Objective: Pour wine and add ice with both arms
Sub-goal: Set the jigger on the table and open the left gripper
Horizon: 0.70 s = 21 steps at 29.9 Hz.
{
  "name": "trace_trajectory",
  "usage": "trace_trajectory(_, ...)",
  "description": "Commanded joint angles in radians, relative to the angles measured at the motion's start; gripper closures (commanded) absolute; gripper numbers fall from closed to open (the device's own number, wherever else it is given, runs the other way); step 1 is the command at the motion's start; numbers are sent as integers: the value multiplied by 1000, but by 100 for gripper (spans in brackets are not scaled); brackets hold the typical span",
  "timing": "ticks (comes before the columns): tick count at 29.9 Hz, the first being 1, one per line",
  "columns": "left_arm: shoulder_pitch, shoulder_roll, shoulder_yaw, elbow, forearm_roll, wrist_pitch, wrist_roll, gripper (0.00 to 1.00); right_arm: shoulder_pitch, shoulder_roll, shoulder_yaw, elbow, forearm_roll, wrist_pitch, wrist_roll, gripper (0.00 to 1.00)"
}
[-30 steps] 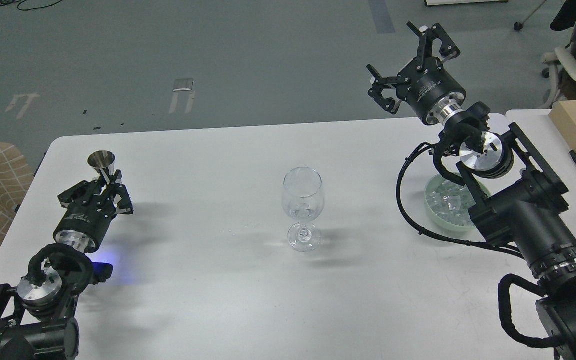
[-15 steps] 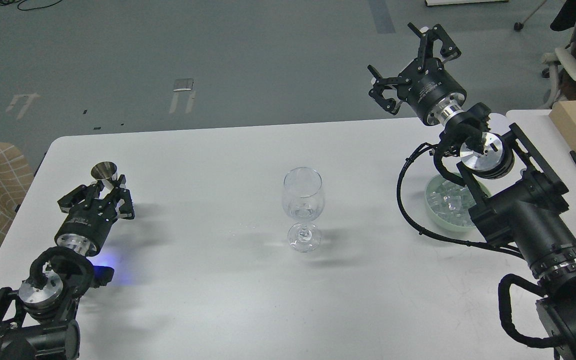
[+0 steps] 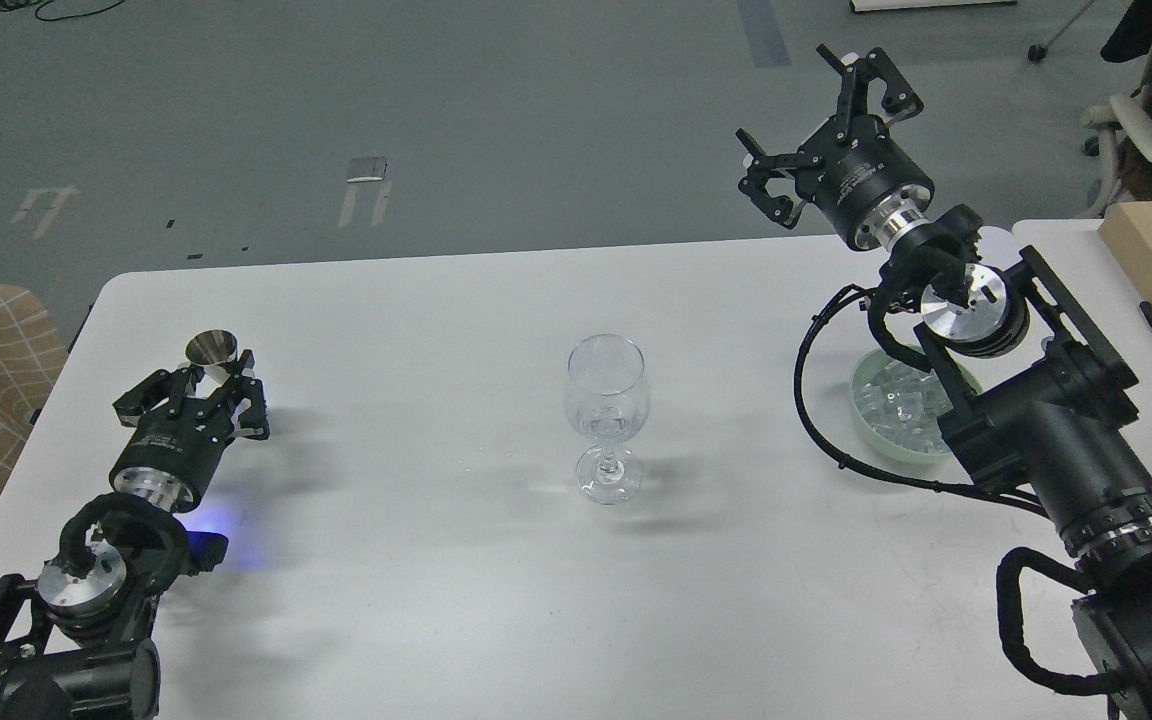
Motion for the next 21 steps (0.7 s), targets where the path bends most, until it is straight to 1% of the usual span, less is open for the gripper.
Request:
trace_trajectory(1, 0, 0, 1, -2, 2, 0, 2, 50, 0, 0, 0, 0, 0, -1, 0, 0)
trace_trajectory(3, 0, 0, 1, -2, 2, 1, 1, 46, 0, 0, 0, 0, 0, -1, 0, 0)
trace_trajectory(4, 0, 0, 1, -2, 2, 1, 1, 40, 0, 0, 0, 0, 0, -1, 1, 0)
trace_trajectory(5, 0, 0, 1, -2, 2, 1, 1, 37, 0, 0, 0, 0, 0, -1, 0, 0)
trace_trajectory(7, 2, -1, 2, -2, 3, 0, 1, 25, 0, 0, 0, 0, 0, -1, 0, 0)
trace_trajectory(8, 2, -1, 2, -2, 3, 0, 1, 22, 0, 0, 1, -1, 0, -1, 1, 0)
trace_trajectory(9, 2, -1, 5, -3, 3, 0, 1, 12, 0, 0, 2, -1, 0, 1, 0, 0)
trace_trajectory(10, 2, -1, 6, -3, 5, -2, 1, 7, 0, 0, 2, -1, 0, -1, 1, 0)
trace_trajectory(11, 2, -1, 7, -3, 5, -2, 1, 4, 0, 0, 2, -1, 0, -1, 0, 0)
trace_trajectory(21, 6, 0, 12, -15, 12, -34, 1, 2, 0, 0, 2, 0, 0, -1, 1, 0)
